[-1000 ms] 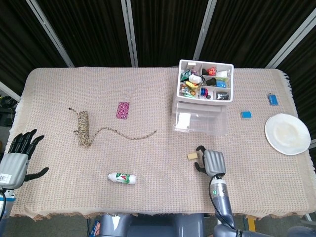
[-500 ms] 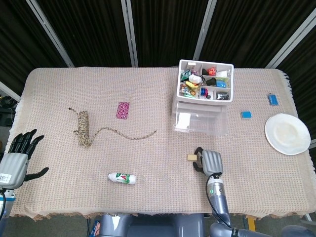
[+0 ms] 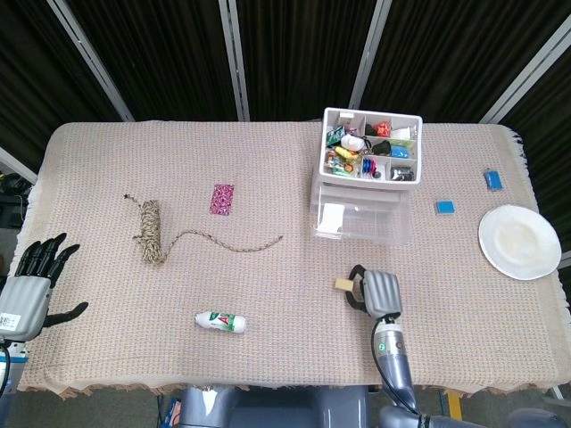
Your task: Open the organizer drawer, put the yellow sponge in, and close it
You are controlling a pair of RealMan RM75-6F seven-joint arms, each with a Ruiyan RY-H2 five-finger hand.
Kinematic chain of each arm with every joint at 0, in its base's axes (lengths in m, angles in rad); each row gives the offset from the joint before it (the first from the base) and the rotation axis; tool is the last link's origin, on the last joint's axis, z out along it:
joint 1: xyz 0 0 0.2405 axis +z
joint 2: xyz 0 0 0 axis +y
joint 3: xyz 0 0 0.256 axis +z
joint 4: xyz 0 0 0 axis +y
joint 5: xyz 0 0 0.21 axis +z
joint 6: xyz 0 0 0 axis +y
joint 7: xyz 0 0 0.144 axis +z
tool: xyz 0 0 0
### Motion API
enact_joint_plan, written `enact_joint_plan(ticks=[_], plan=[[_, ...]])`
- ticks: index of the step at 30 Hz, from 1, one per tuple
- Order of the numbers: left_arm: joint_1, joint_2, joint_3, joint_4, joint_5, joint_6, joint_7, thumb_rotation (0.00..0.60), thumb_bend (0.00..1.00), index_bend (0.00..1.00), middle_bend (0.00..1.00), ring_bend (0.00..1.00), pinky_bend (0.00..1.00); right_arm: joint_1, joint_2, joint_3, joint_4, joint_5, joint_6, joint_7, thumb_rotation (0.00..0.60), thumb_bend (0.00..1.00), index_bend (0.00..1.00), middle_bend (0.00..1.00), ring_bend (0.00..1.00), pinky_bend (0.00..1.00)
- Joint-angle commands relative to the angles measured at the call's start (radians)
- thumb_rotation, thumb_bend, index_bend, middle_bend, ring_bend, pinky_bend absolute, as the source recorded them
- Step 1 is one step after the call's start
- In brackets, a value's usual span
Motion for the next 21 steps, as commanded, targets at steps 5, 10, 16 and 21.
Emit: enact_joint_plan(ticks=[5, 10, 16, 21], plan=[[0.001, -0.002, 0.0, 0.001, 0.003, 0.004, 0.006, 0.6, 0.18, 0.12, 0.0, 0.0, 0.0, -0.042, 0.096, -0.015, -0.175, -0.085, 0.083, 0.031, 0.6, 0.28, 0.61, 0.9, 0.9, 0.7], [0.002, -0.004, 0.0, 0.001, 0.003, 0.006, 0.012, 0.6, 0.18, 0.12, 0.0, 0.0, 0.0, -0.064, 0.188, -0.01, -0.341, -0.147, 0.14, 0.02, 0.6, 0.28, 0.61, 0.9, 0.9, 0.7], [0.002, -0.004, 0.0, 0.0, 0.002, 0.006, 0.015, 0.6, 0.18, 0.12, 0.0, 0.0, 0.0, -0.046, 0.268, 0.056, -0.48, -0.183, 0.174, -0.05, 0.6, 0.28, 0.61, 0.9, 0.9, 0.7], [0.002, -0.004, 0.0, 0.0, 0.002, 0.005, 0.014, 0.6, 0.18, 0.12, 0.0, 0.0, 0.0, -0.007, 0.305, 0.158, -0.532, -0.124, 0.173, -0.125, 0.6, 0.28, 0.61, 0.9, 0.9, 0.7]])
